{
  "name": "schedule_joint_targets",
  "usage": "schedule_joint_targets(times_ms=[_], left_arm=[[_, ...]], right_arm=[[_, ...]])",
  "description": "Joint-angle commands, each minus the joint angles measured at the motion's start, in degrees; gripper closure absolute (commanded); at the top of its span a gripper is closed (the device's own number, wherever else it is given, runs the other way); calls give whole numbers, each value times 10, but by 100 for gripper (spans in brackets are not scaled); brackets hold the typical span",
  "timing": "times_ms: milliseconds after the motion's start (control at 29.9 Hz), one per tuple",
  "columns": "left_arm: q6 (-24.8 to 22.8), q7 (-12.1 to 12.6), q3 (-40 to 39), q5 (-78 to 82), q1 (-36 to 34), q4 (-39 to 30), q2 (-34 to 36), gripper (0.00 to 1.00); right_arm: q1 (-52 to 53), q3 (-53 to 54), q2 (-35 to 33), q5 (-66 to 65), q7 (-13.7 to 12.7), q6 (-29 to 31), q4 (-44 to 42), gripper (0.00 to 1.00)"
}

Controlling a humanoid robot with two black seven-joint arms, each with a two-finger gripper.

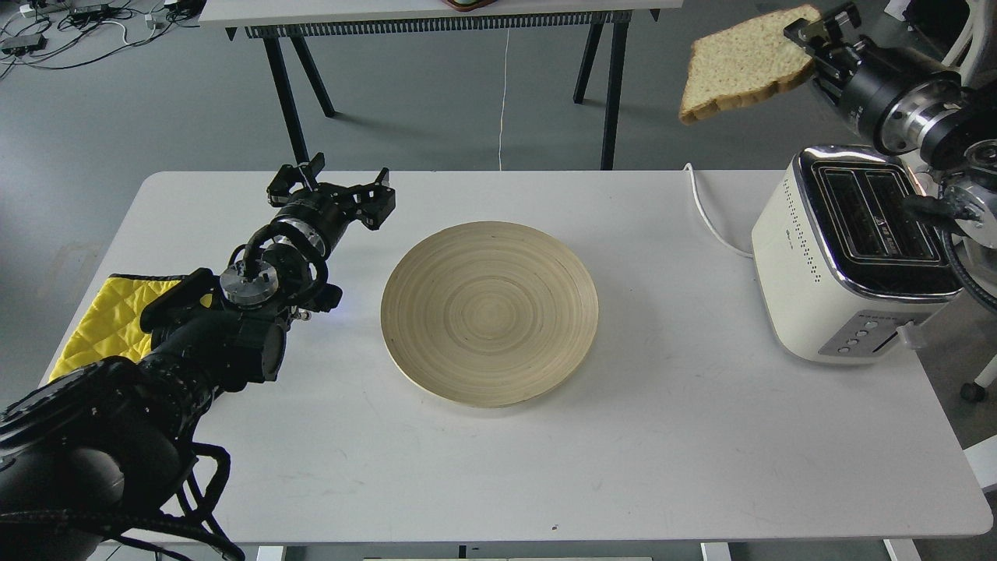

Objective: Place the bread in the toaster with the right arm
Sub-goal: 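Lift the bread slice with the right gripper up over the toaster, then lower the bread slice into the toaster slot with the right gripper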

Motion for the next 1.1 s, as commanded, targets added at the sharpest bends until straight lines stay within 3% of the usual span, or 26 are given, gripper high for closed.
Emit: schedule_joint_targets(times_ms=[0, 401, 1071], left_arm=[[0, 0, 0, 0, 0, 0, 0, 0], [0, 0, 0, 0, 0, 0, 0, 0], [0, 0, 0, 0, 0, 0, 0, 0]], right_arm=[[25, -52, -63, -55, -1, 0, 2, 95], [46, -179, -142, -182, -3, -2, 5, 95], [45, -209, -144, -186, -3, -4, 30, 94]])
